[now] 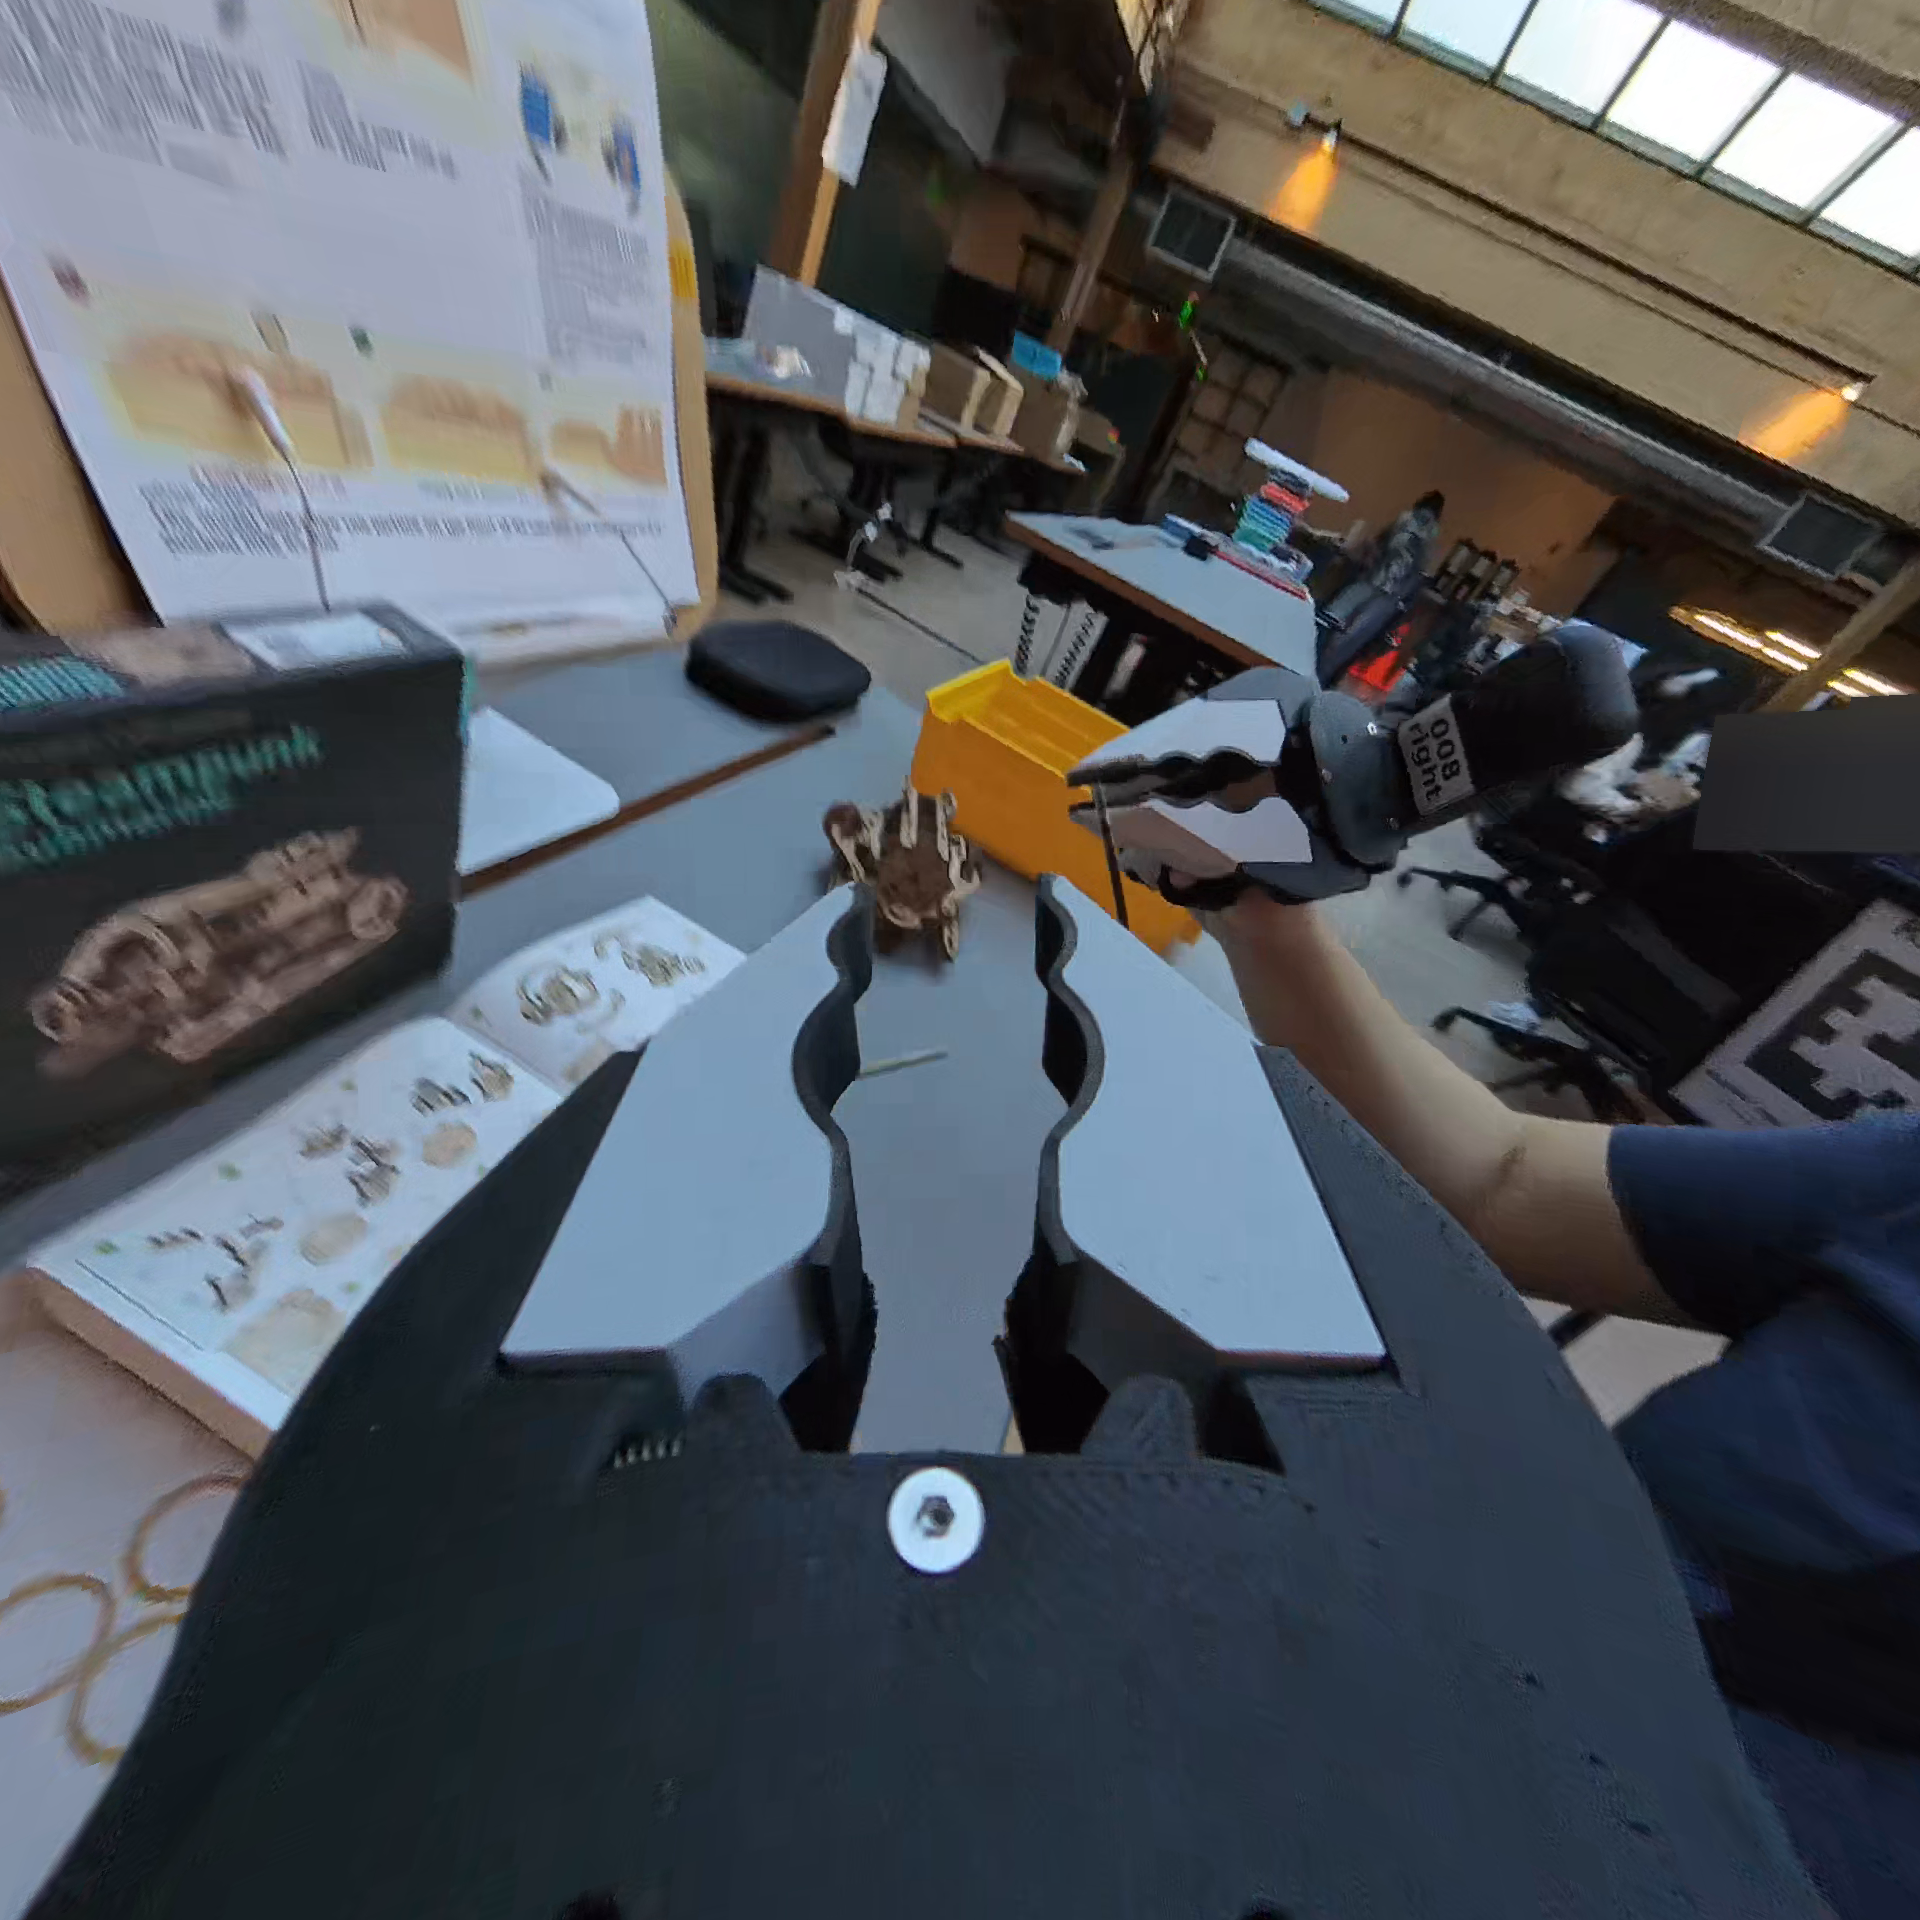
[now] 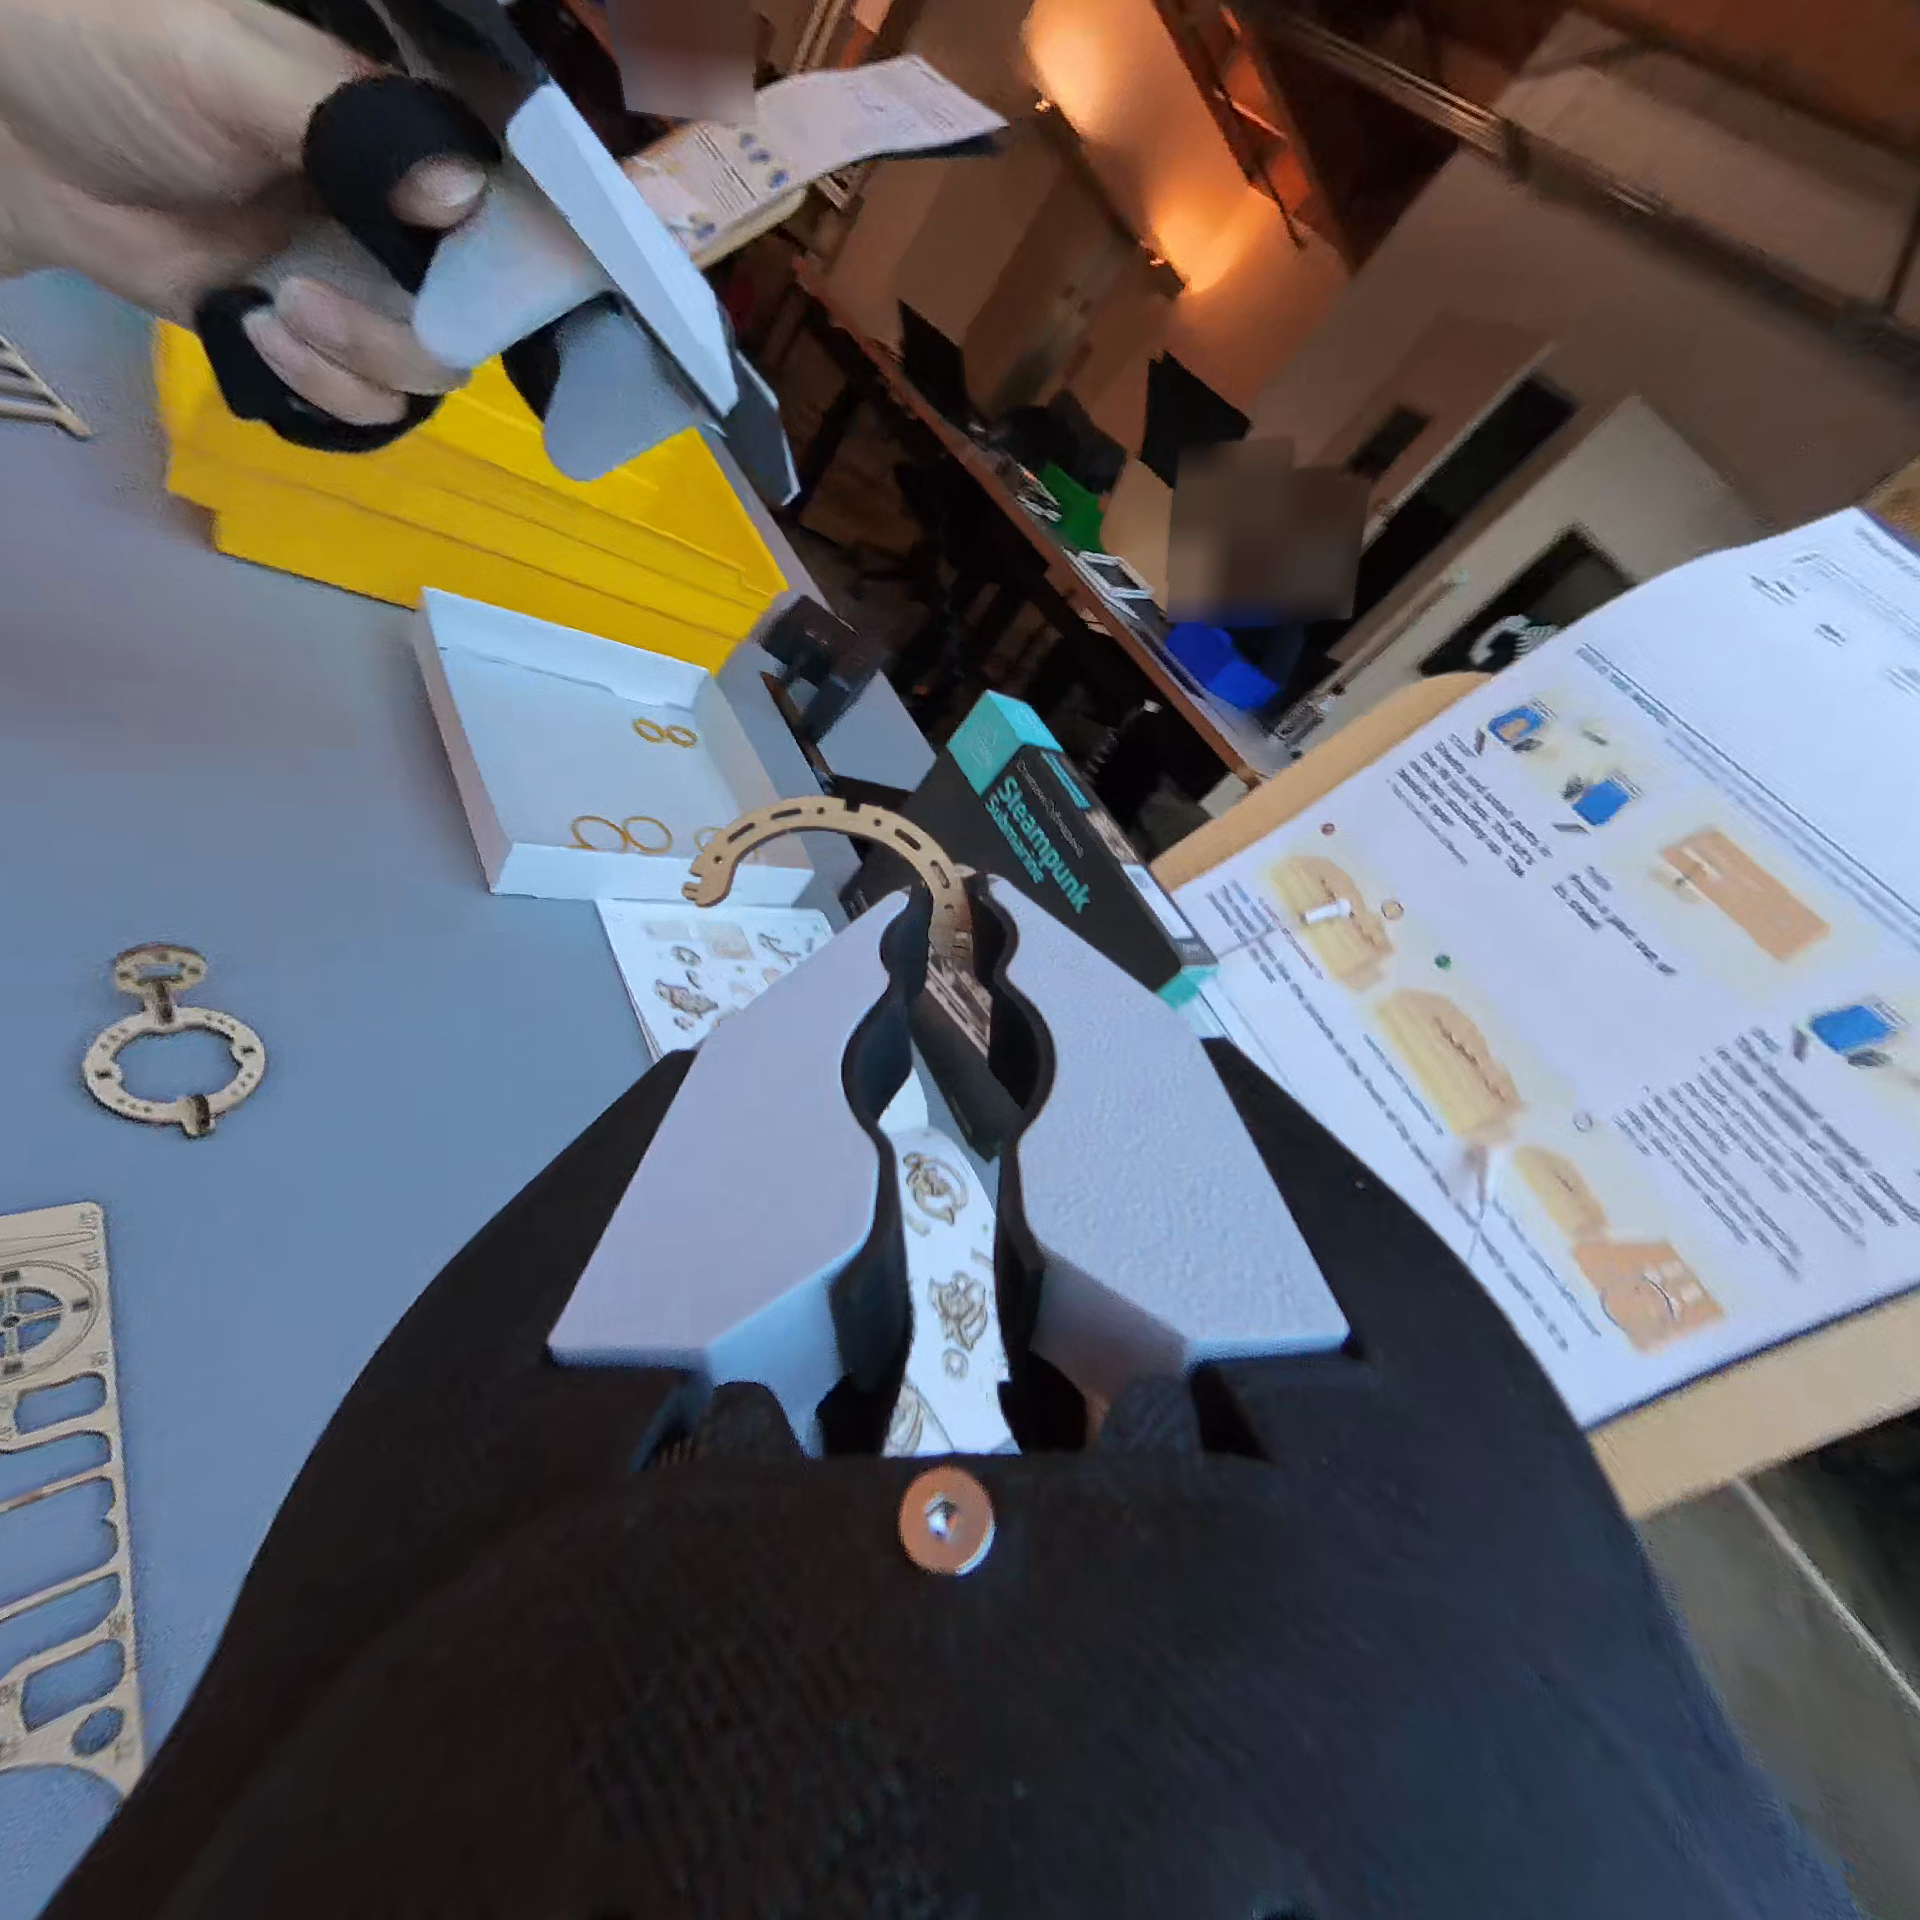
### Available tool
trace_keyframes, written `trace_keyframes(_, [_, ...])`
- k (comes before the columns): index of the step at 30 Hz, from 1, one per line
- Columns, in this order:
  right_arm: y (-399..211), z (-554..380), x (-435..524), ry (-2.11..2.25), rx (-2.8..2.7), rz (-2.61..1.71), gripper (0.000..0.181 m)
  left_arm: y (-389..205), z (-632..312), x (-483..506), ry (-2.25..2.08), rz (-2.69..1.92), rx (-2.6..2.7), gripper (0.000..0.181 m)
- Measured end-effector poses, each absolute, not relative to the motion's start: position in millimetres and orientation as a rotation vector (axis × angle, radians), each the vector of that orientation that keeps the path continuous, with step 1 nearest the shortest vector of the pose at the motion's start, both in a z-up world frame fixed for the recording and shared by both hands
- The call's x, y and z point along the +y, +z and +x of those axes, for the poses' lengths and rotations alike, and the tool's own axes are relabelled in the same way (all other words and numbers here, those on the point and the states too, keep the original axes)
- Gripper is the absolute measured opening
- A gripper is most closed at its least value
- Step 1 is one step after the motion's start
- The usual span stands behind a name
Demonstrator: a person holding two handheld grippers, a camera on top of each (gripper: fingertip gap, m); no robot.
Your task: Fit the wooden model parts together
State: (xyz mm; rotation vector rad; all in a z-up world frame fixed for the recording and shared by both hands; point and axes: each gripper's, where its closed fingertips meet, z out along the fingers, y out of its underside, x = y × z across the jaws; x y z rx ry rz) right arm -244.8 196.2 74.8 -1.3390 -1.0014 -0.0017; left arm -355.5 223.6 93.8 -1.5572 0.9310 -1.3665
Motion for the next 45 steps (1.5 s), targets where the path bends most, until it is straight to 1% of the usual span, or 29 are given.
trace_keyframes(2, [94.2, -246.5, 204.4, 0.105, -0.965, -1.346, 0.007, 118.2, -360.5, 226.9, -1.254, -1.428, 0.922, 0.032])
trace_keyframes(5, [111.1, -241.9, 211.1, 0.192, -0.878, -1.311, 0.007, 131.2, -363.6, 239.2, -1.006, -1.325, 0.894, 0.035])
trace_keyframes(7, [113.9, -239.7, 218.9, 0.171, -0.872, -1.263, 0.007, 118.9, -359.5, 246.9, -0.869, -1.392, 0.927, 0.036])
trace_keyframes(10, [84.3, -237.6, 233.0, 0.115, -0.979, -1.362, 0.006, 96.9, -350.4, 252.8, -0.785, -1.494, 1.007, 0.046])
trace_keyframes(12, [61.6, -236.6, 237.6, 0.079, -1.065, -1.411, 0.007, 82.4, -351.8, 262.5, -0.679, -1.547, 1.036, 0.045])
trace_keyframes(14, [43.9, -242.1, 237.4, 0.147, -1.117, -1.492, 0.007, 59.0, -362.2, 271.0, -0.538, -1.713, 1.049, 0.043])
trace_keyframes(17, [39.6, -232.0, 252.9, 0.038, -1.052, -1.574, 0.007, 40.8, -368.1, 264.4, -0.444, -1.807, 1.127, 0.038])
trace_keyframes(19, [42.4, -232.5, 254.8, 0.024, -1.027, -1.586, 0.007, 44.0, -364.0, 261.0, -0.503, -1.802, 1.112, 0.035])
trace_keyframes(22, [54.1, -228.4, 260.3, -0.012, -0.917, -1.581, 0.007, 48.8, -353.8, 254.4, -0.667, -1.788, 1.096, 0.036])
trace_keyframes(27, [62.3, -242.4, 256.0, 0.041, -0.884, -1.537, 0.007, 49.6, -345.7, 254.2, -0.776, -1.766, 1.082, 0.034])
trace_keyframes(29, [62.5, -250.5, 254.6, 0.049, -0.884, -1.544, 0.007, 57.9, -335.4, 241.4, -0.978, -1.723, 1.086, 0.029])
trace_keyframes(31, [63.4, -258.4, 253.1, 0.042, -0.891, -1.533, 0.007, 67.8, -330.9, 235.5, -1.180, -1.709, 1.033, 0.027])
trace_keyframes(33, [62.7, -265.5, 252.0, 0.037, -0.900, -1.519, 0.007, 74.0, -330.8, 238.7, -1.282, -1.692, 0.961, 0.027])
trace_keyframes(37, [59.4, -275.8, 251.1, 0.035, -0.918, -1.504, 0.007, 68.6, -329.9, 245.7, -1.395, -1.742, 0.877, 0.035])
trace_keyframes(40, [60.9, -279.9, 250.4, 0.015, -0.921, -1.482, 0.007, 59.9, -327.1, 247.4, -1.394, -1.797, 0.874, 0.040])
trace_keyframes(41, [62.6, -278.4, 251.5, -0.007, -0.902, -1.478, 0.007, 61.4, -325.9, 249.7, -1.403, -1.805, 0.832, 0.052])
trace_keyframes(42, [65.7, -276.9, 251.8, -0.029, -0.884, -1.469, 0.007, 67.2, -324.4, 249.5, -1.445, -1.792, 0.794, 0.059])
trace_keyframes(45, [77.3, -281.5, 245.3, -0.027, -0.867, -1.418, 0.007, 80.8, -322.4, 243.8, -1.560, -1.737, 0.748, 0.052])
